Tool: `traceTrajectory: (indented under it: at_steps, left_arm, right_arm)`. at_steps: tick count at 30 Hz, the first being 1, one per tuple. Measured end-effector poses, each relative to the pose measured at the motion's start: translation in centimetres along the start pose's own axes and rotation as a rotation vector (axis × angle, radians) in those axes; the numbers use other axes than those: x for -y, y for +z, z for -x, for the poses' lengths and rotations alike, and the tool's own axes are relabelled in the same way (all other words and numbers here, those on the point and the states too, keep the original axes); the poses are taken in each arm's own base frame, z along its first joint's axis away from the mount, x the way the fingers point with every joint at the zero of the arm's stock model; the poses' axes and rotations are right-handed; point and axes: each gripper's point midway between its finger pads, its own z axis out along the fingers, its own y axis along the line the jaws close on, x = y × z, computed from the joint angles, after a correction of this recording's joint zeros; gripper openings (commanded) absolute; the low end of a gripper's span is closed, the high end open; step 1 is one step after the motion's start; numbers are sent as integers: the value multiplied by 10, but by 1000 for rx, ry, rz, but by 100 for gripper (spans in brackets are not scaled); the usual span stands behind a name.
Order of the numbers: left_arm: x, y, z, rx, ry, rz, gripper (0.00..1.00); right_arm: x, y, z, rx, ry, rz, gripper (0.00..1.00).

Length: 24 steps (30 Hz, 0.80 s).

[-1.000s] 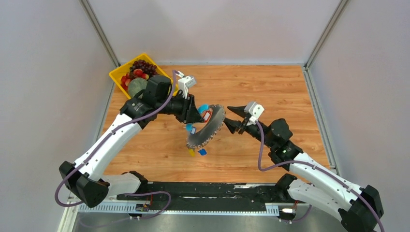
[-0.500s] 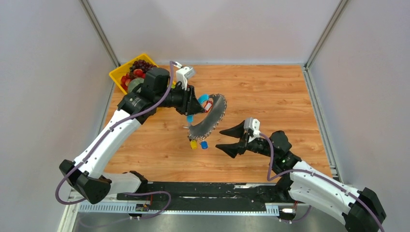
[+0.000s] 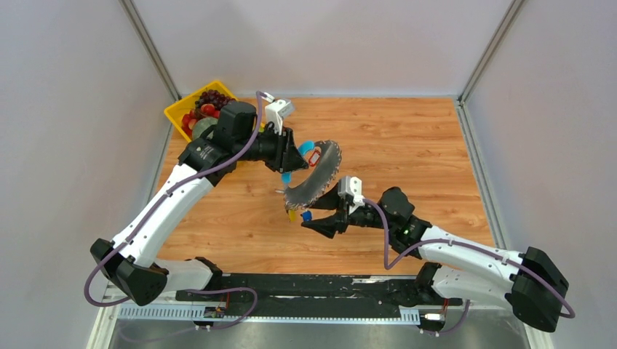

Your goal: Remove the keys from the keyring

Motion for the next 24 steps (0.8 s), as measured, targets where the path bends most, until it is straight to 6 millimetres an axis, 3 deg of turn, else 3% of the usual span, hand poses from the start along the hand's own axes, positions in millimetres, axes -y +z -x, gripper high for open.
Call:
traceTrajectory:
  at_steps: [4,6,11,14,17,19,22,24]
  left_arm:
    - [0,0,1,3,0,0,0]
    - [0,0,3,12,3,0,0]
    - [-9,1,7,33,-5,42,0]
    - [-26,4,3,39,-50,83,0]
    - [-53,12,-12,29,-123,127,0]
    - [-65,20,-35,-21,-205,131,2]
    - [-72,32,-50,-62,-258,122,16]
    - [-77,40,-57,-81,-283,116,34]
  right_arm:
    - [1,6,0,-3,-9,3,8]
    - [0,7,1,-3,-5,4,0]
    - [1,5,1,-31,31,-14,0]
    - [-1,-1,6,-51,64,-31,0]
    - [-7,-10,19,-47,94,-44,0]
    - [-4,-16,23,-47,115,-79,0]
    - [-2,-21,14,-87,172,-118,0]
    - [0,-21,11,-119,205,-136,0]
